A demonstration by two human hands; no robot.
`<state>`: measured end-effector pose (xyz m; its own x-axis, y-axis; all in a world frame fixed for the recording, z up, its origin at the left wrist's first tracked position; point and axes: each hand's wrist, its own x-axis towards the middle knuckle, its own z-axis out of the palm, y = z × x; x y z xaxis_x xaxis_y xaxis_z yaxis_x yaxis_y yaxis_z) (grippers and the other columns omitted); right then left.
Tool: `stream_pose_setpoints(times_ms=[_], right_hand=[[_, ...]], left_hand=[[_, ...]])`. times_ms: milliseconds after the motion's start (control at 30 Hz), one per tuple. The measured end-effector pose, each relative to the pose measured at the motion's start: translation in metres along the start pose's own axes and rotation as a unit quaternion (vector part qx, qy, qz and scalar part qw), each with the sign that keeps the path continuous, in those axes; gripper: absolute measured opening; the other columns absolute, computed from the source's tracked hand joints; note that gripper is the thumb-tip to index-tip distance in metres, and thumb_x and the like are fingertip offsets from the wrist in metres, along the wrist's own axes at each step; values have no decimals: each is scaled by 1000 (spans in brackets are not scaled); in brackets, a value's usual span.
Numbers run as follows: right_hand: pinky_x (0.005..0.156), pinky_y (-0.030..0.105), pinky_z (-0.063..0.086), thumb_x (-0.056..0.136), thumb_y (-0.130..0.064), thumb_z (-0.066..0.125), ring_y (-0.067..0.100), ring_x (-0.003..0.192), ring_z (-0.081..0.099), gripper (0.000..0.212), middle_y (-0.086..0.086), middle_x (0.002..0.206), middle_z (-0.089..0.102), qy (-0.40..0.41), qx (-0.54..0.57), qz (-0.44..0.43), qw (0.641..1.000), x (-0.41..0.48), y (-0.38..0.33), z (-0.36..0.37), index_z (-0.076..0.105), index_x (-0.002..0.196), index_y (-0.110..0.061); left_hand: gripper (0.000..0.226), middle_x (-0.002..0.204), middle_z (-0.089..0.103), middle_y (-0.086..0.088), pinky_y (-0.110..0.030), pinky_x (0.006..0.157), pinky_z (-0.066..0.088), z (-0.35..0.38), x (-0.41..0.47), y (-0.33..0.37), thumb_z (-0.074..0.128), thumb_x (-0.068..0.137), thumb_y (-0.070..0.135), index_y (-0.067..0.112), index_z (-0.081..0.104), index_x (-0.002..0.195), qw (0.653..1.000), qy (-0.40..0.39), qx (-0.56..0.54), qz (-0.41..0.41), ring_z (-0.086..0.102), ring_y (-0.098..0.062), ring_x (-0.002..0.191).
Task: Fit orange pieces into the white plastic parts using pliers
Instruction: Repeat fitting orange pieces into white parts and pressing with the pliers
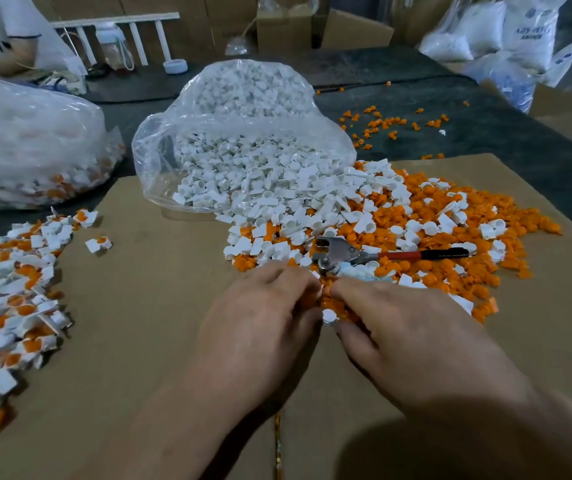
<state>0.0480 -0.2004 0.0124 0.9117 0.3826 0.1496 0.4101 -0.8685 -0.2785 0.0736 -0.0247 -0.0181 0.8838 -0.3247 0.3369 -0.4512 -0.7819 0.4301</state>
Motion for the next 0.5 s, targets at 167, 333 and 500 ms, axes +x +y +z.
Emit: stream_pose_setpoints(times_ms=[167,333,500], right_hand=[[69,27,42,96,-36,36,7,78,49,25,-11,83,53,42,15,3,999,2,7,1,61,94,-29],[60,19,45,94,-37,43,1,74,54,14,-15,72,55,99,153,60,981,4,15,3,55,87,-35],[49,42,52,99,-29,49,22,52,59,20,6,63,64,47,468,143,870,4,17,4,60,83,-26]], left_hand=[[23,92,66,8,-13,76,41,0,1,0,60,90,31,23,75,105,995,63,-72,-12,56,-3,88],[21,95,65,21,-3,78,37,-1,0,-1,61,90,32,31,74,106,988,68,-128,-49,56,7,96],[19,84,72,18,-16,68,51,0,-2,0,63,80,42,47,68,98,947,90,-279,-128,68,-3,76]])
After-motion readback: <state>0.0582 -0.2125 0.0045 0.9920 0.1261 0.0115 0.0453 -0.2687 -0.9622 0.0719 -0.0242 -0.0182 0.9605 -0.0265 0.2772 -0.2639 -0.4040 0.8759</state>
